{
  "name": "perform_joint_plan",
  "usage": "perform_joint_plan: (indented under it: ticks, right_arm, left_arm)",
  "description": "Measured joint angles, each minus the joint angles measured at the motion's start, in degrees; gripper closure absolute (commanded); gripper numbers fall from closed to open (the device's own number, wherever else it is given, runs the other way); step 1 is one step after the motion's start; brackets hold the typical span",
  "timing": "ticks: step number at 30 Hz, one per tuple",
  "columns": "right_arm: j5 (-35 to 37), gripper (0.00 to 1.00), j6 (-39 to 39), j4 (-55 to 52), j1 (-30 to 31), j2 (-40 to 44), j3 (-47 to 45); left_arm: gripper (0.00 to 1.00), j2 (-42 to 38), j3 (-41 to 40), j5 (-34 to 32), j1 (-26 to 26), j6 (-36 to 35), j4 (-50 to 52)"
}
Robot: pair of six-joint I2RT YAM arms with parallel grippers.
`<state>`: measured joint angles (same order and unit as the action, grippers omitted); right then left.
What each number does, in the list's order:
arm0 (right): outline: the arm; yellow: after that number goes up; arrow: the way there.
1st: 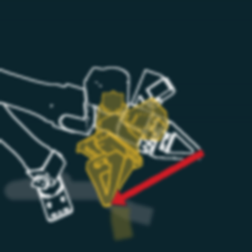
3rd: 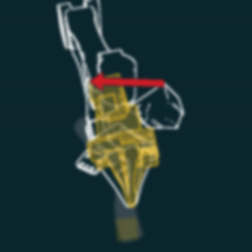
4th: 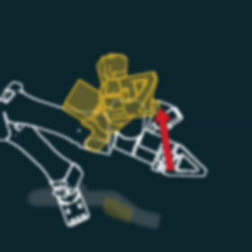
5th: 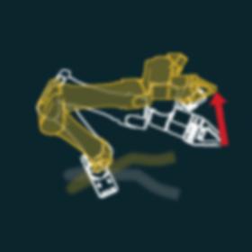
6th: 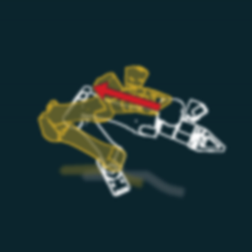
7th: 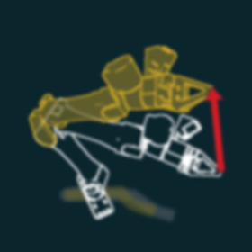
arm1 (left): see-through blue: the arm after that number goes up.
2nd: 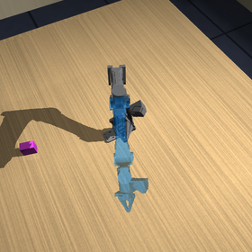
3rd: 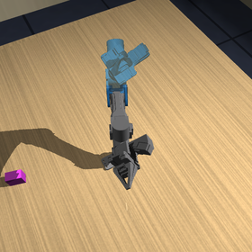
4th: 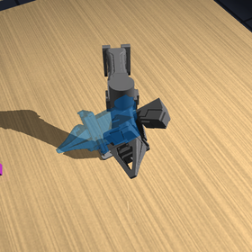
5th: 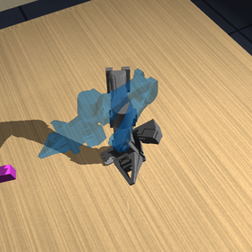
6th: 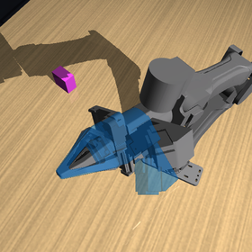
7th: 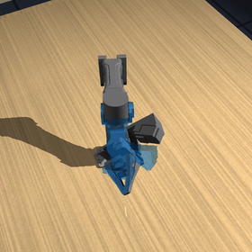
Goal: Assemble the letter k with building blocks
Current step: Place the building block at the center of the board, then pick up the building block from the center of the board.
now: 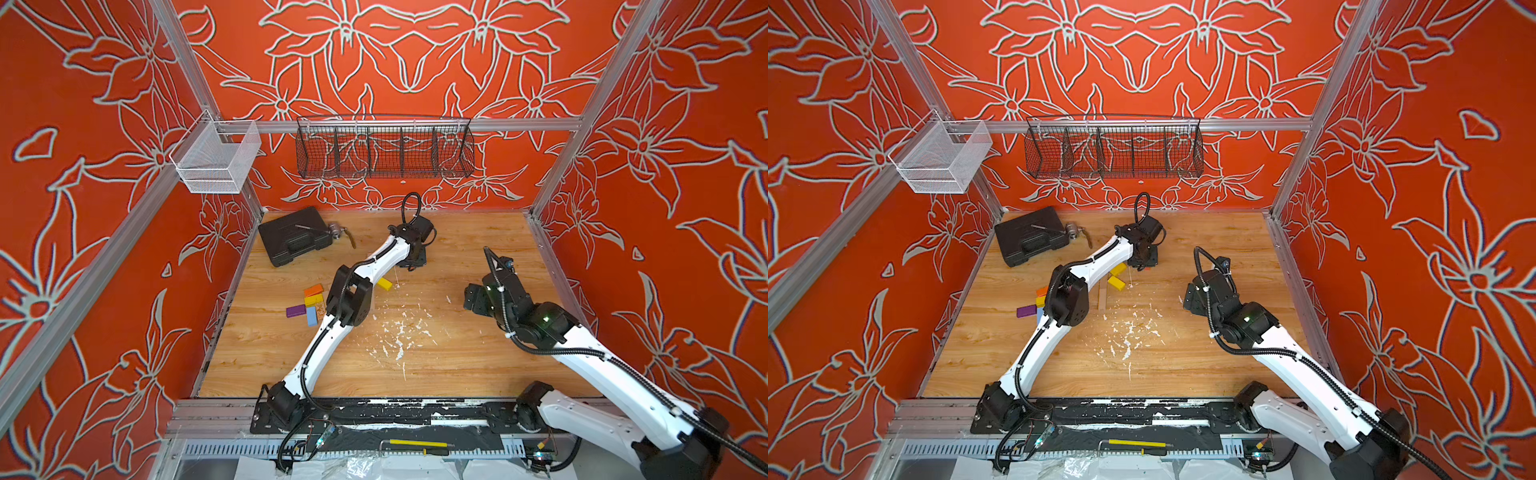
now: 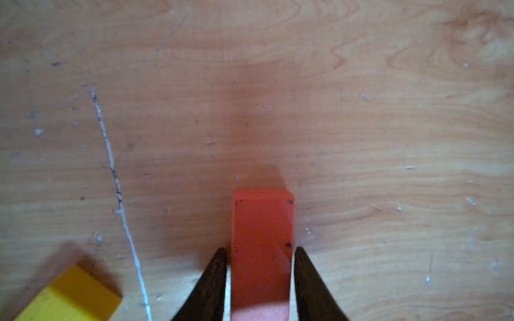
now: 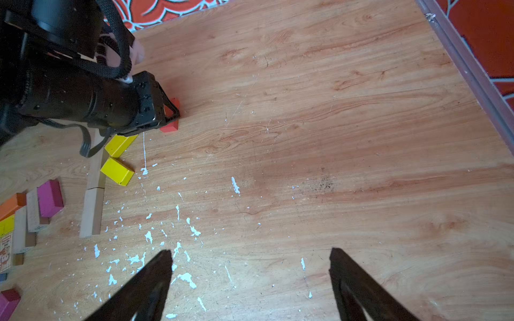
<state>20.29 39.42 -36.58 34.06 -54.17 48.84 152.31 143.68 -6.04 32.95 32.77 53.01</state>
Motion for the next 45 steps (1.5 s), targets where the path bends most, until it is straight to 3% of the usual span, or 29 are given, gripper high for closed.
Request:
perform_joint_plan:
  ticks: [2,6,8,14,18,24,29,36,40,45]
  right_arm:
    - [0.0,0.1,0.07,0.0,0.0,0.02,-0.02]
    - [0.02,0.1,0.24,-0.02,0.0,0.39,-0.09]
    - [0.04,0.1,0.31,-0.04,0.0,0.72,-0.15]
    - [0.04,0.09,0.37,-0.26,0.0,2.03,-0.15]
    - [0.04,0.09,0.37,-0.5,0.0,3.21,-0.15]
    - [-1.38,0.09,-1.22,0.33,0.0,3.96,-0.15]
    - [-5.88,0.09,-4.68,3.67,0.0,2.95,-0.15]
    - [-11.61,0.1,-7.76,7.63,0.0,-1.9,-0.07]
    - [-14.01,0.09,-8.41,8.31,0.0,-4.87,0.31]
    - [-18.27,0.1,-9.29,9.42,0.0,-8.02,1.49]
  left_arm:
    - [0.57,0.0,0.0,0.13,0.0,0.33,-0.02]
    - [0.36,-0.22,-0.15,0.79,0.0,0.9,-0.55]
    - [0.31,-0.96,-1.11,1.22,0.0,0.81,-1.18]
    - [0.3,-5.92,-5.16,2.19,0.0,0.22,-2.14]
    - [0.3,-13.77,-9.53,2.78,0.0,-0.07,-3.65]
    - [0.28,-35.91,-26.18,1.79,0.0,-1.73,-7.34]
    - [0.27,-53.92,-42.1,-2.78,-0.02,-3.45,-9.66]
    - [0.26,-72.28,-65.83,-10.16,-0.96,-2.86,-8.72]
    - [0.26,-81.66,-78.09,-12.46,-4.87,-0.68,-8.5]
    - [0.26,-90.12,-90.23,-12.11,-14.95,1.44,-10.67]
